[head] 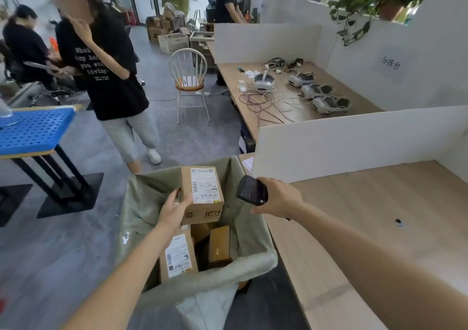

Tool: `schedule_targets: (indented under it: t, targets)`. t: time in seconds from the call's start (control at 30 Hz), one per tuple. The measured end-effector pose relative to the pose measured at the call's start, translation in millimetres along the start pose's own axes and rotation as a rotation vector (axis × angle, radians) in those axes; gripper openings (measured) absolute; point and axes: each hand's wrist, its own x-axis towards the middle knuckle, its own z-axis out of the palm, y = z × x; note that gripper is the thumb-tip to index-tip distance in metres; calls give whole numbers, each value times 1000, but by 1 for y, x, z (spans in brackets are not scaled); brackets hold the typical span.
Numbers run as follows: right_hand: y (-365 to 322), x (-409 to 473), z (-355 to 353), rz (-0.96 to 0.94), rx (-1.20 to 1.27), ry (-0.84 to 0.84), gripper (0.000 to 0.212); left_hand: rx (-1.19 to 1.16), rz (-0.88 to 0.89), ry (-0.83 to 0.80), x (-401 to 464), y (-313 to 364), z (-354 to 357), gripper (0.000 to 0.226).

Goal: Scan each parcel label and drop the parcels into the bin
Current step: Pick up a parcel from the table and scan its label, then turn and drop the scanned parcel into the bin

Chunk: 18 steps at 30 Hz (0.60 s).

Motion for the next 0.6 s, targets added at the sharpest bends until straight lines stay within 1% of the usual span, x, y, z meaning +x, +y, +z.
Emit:
schedule_targets:
  t: [0.1, 0.2, 0.27, 0.4, 0.5, 0.6]
  targets:
    - [10, 30, 18, 39, -4, -33, 59, -12, -62, -25, 39, -18, 10, 65]
    - [20, 62, 31, 63, -7, -51, 54, 41, -83, -54, 76, -33, 22, 65]
    - [25, 84, 40, 70, -3, -47, 58, 59, -111, -64, 102, -42, 28, 66]
    - [33, 121, 58, 78, 3, -40, 66, 21, -188, -113, 146, -61, 39, 67]
    - [39, 142, 70, 103, 17, -65, 71, 19, -245, -123, 173, -74, 51, 68]
    - [46, 156, 81, 133, 39, -87, 73, 109, -283, -140, 193, -86, 65, 66]
